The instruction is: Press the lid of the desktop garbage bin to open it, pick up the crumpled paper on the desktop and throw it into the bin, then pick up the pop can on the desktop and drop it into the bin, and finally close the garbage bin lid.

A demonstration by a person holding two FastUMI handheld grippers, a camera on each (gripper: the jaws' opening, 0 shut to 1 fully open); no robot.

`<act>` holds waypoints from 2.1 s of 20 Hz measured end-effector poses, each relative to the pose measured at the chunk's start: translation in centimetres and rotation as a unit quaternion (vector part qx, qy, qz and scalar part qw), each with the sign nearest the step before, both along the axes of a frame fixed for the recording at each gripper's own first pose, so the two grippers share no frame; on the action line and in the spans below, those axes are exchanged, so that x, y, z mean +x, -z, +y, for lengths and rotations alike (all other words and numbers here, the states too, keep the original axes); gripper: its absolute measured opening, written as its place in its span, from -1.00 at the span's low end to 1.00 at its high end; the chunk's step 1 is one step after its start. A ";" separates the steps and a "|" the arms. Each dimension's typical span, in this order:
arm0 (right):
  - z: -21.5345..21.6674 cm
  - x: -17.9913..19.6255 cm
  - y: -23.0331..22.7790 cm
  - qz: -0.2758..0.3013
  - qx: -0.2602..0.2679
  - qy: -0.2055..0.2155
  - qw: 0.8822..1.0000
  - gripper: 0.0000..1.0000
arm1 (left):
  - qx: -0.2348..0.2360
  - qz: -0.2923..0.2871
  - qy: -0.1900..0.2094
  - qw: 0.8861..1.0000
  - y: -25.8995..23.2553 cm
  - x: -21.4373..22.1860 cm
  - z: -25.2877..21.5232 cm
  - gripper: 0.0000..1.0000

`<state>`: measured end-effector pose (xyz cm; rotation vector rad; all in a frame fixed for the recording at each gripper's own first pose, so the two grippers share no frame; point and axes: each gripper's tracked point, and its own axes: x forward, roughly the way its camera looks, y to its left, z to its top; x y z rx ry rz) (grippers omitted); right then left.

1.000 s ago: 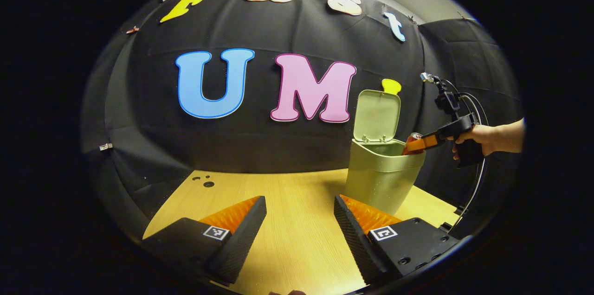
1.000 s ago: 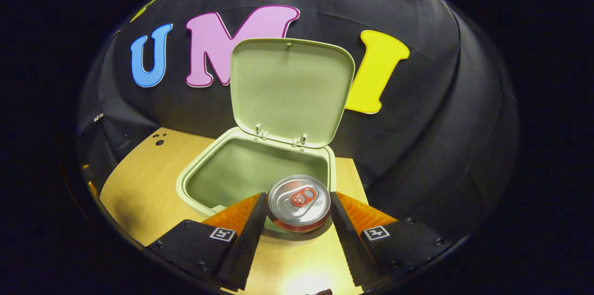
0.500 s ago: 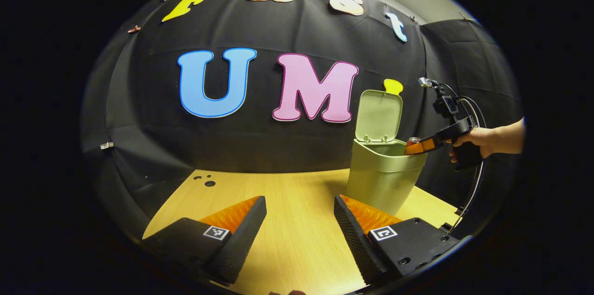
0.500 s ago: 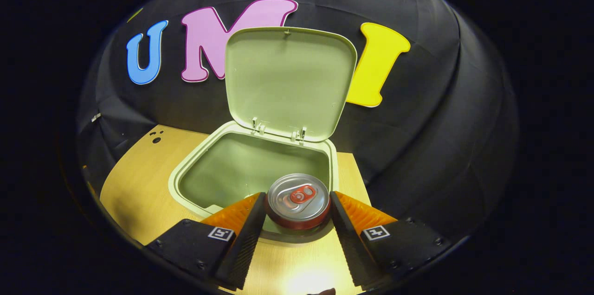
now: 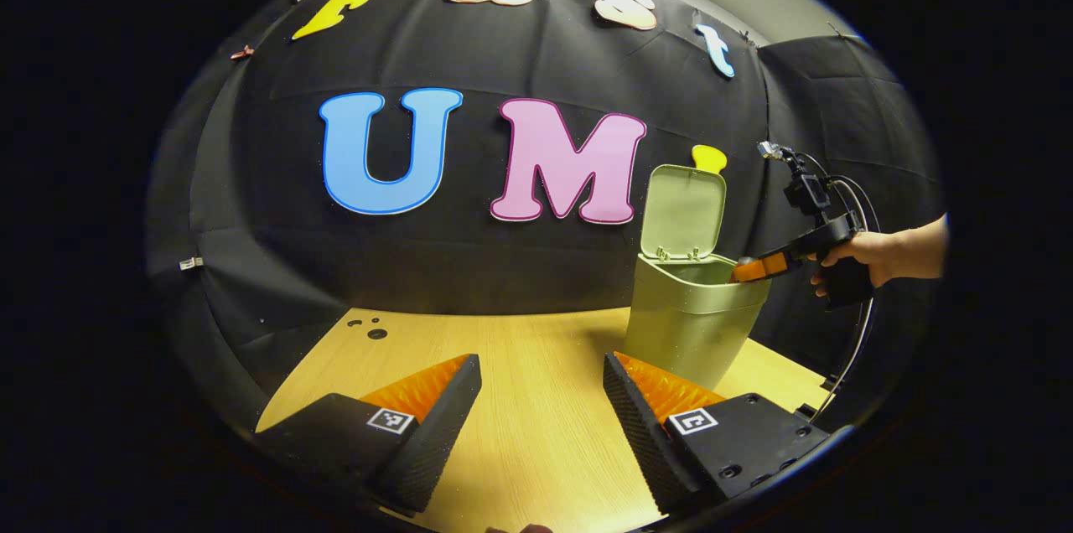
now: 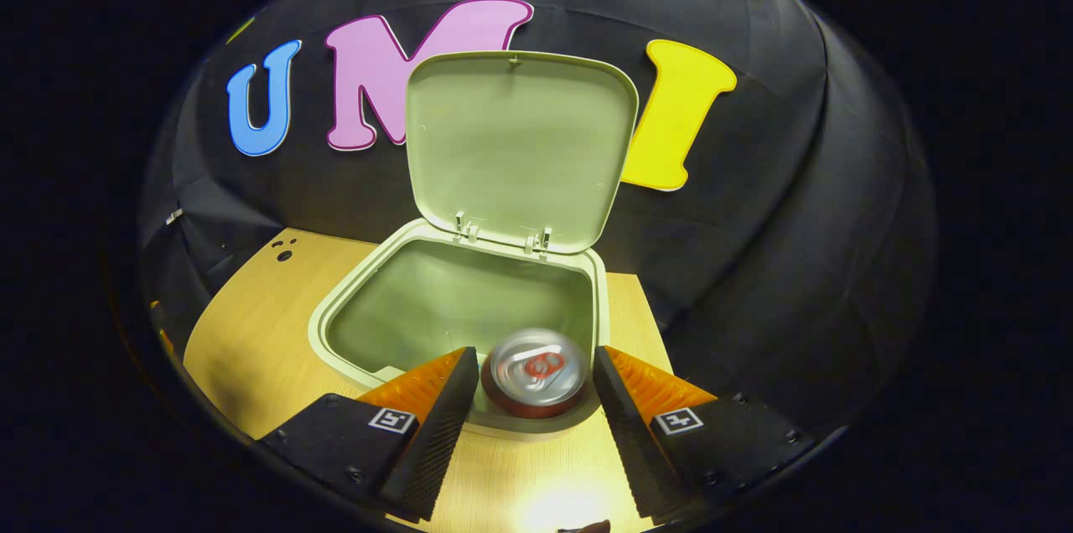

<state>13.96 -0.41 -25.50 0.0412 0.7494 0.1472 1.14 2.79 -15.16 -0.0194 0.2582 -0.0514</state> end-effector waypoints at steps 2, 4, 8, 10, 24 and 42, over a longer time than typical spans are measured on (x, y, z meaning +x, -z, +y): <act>-0.1 0.1 -0.1 -0.002 0.002 0.003 1.000 0.77 | 0.001 -0.001 -0.001 1.000 0.0 -0.2 0.2 0.89; -0.1 0.4 -1.0 -0.017 0.010 0.011 1.000 0.80 | 0.001 -0.001 -0.002 1.000 -0.1 0.0 0.2 0.89; -0.5 1.9 -5.2 -0.079 0.041 0.031 0.996 0.79 | -0.002 0.001 -0.005 1.000 0.1 -0.2 0.2 0.89; -0.9 3.1 -7.7 -0.114 0.046 0.037 0.992 0.80 | -0.004 0.001 -0.006 1.000 0.2 -0.3 0.3 0.89; -0.3 13.2 -18.7 -0.242 0.067 0.052 0.967 0.94 | -0.010 -0.001 -0.021 1.000 0.1 -0.3 0.8 0.89; 0.0 15.8 -16.1 -0.205 0.068 0.051 0.975 0.95 | -0.003 0.001 -0.022 1.000 0.0 0.2 0.6 0.89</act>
